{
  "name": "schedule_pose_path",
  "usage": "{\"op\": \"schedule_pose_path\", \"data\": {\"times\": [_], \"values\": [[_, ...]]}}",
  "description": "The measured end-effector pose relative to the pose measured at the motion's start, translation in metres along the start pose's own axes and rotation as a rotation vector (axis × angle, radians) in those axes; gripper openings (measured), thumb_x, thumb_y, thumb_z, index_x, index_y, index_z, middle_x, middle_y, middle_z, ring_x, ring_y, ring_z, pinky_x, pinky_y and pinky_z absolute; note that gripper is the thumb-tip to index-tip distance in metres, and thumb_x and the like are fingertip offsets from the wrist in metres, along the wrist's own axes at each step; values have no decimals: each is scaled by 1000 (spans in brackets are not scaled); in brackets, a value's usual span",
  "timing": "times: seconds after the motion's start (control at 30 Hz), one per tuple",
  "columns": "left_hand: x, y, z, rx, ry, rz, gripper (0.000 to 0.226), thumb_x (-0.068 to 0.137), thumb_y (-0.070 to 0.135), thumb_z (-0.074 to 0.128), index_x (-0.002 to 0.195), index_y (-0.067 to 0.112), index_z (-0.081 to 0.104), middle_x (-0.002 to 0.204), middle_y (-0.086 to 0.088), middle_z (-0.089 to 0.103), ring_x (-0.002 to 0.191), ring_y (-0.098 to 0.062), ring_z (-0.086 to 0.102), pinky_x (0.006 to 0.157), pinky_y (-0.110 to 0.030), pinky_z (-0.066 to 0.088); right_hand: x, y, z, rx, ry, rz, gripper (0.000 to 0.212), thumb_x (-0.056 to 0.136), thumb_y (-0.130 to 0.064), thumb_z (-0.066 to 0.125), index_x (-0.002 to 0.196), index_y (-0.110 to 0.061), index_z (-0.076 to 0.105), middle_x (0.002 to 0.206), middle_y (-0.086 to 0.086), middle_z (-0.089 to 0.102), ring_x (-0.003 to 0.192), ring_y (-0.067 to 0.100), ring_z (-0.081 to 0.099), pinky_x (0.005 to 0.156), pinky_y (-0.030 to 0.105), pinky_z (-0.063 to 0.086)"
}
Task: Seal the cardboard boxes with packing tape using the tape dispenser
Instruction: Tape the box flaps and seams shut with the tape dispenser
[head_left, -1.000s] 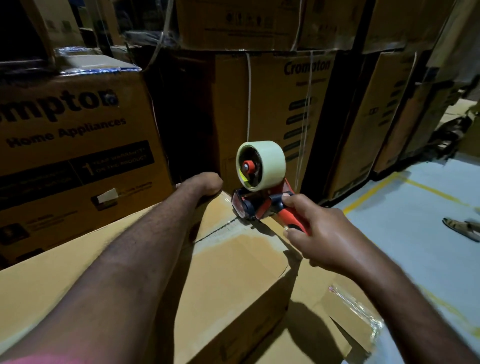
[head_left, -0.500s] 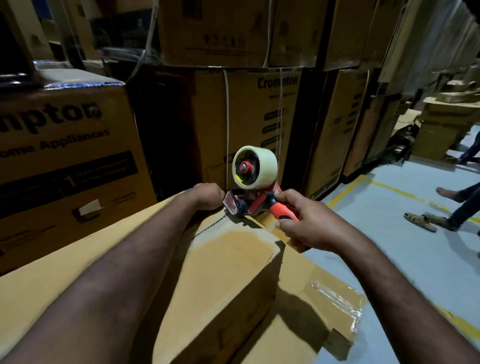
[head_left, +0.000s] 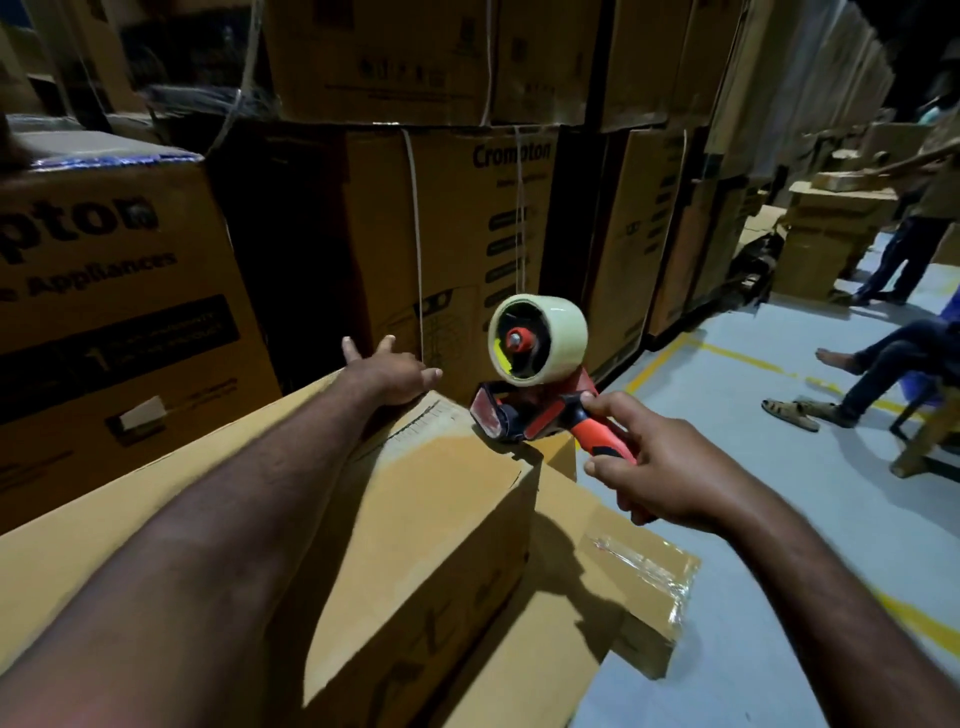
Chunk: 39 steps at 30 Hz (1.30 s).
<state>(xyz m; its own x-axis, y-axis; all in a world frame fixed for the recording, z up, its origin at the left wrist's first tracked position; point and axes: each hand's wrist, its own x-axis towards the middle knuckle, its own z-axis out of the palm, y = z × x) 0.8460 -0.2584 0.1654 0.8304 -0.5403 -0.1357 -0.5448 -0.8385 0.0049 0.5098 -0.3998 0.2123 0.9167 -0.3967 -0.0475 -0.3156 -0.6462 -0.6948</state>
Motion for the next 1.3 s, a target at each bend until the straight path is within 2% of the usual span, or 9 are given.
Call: {"op": "schedule_pose_path", "data": {"times": [0.07, 0.13, 0.2, 0.43, 0.57, 0.73, 0.93, 1.07, 1.3], "values": [[-11, 19, -4, 30, 130, 34, 47, 101, 60, 44, 132, 29, 61, 149, 1, 53, 149, -28, 31, 115, -71, 3, 1, -1, 1, -42, 9, -44, 59, 95, -27, 66, 140, -50, 36, 109, 0, 56, 71, 20, 69, 57, 30, 60], [-25, 39, -3, -189, 143, 192, 29, 101, 43, 58, 121, 25, 68, 125, 1, 68, 118, -20, 58, 109, -50, 41, 5, -1, 1, -63, -3, -80, 59, 96, -29, 64, 141, -50, 34, 113, 3, 56, 72, 19, 68, 56, 27, 59], [-40, 49, 2, -401, 28, 316, 19, 100, 23, 63, 117, 22, 72, 115, 1, 70, 105, -18, 64, 95, -35, 52, 10, -1, 1, -81, -22, -100, 60, 97, -29, 63, 143, -49, 32, 117, 4, 55, 72, 18, 67, 54, 24, 56], [-42, 62, 3, -347, -98, 134, 20, 97, 28, 68, 112, 17, 72, 114, -2, 70, 101, -18, 64, 93, -35, 52, 18, 20, -2, -26, -62, -135, 63, 97, -32, 62, 147, -48, 27, 124, 6, 54, 72, 16, 69, 51, 20, 55], [-44, 84, 2, -193, -175, 54, 29, 89, 31, 75, 114, 14, 74, 110, 0, 66, 107, -23, 61, 94, -33, 46, 7, 44, -8, -7, -32, -144, 62, 97, -35, 61, 145, -50, 26, 128, 5, 53, 81, 19, 67, 60, 29, 59], [-44, 86, -1, -128, -166, -50, 46, 102, 58, 45, 118, 25, 72, 117, 6, 63, 116, -19, 57, 103, -38, 43, -27, 81, -8, 16, -15, -157, 61, 96, -40, 60, 144, -56, 26, 124, 1, 60, 79, 11, 61, 66, 25, 51], [-73, 102, -1, -240, 125, 84, 38, 104, 42, 53, 120, 12, 70, 114, -3, 71, 97, -19, 68, 85, -40, 58, -35, 101, 10, 87, 19, -169, 60, 97, -42, 58, 145, -57, 25, 124, -1, 61, 86, 6, 61, 62, 18, 44], [-98, 110, 2, -341, -95, 163, 41, 104, 46, 48, 85, 20, 73, 90, -1, 72, 89, -24, 66, 84, -39, 52, -31, 106, 16, 103, 19, -204, 60, 98, -41, 58, 147, -53, 26, 126, -2, 61, 88, 5, 59, 62, 14, 42], [-85, 106, -2, 69, -177, 159, 42, 89, 58, 44, 93, 22, 67, 104, -9, 70, 86, -19, 56, 79, -32, 45, -34, 113, 42, 190, 56, -205, 60, 97, -46, 58, 142, -61, 22, 110, 1, 63, 76, 9, 59, 63, 25, 51]]}}
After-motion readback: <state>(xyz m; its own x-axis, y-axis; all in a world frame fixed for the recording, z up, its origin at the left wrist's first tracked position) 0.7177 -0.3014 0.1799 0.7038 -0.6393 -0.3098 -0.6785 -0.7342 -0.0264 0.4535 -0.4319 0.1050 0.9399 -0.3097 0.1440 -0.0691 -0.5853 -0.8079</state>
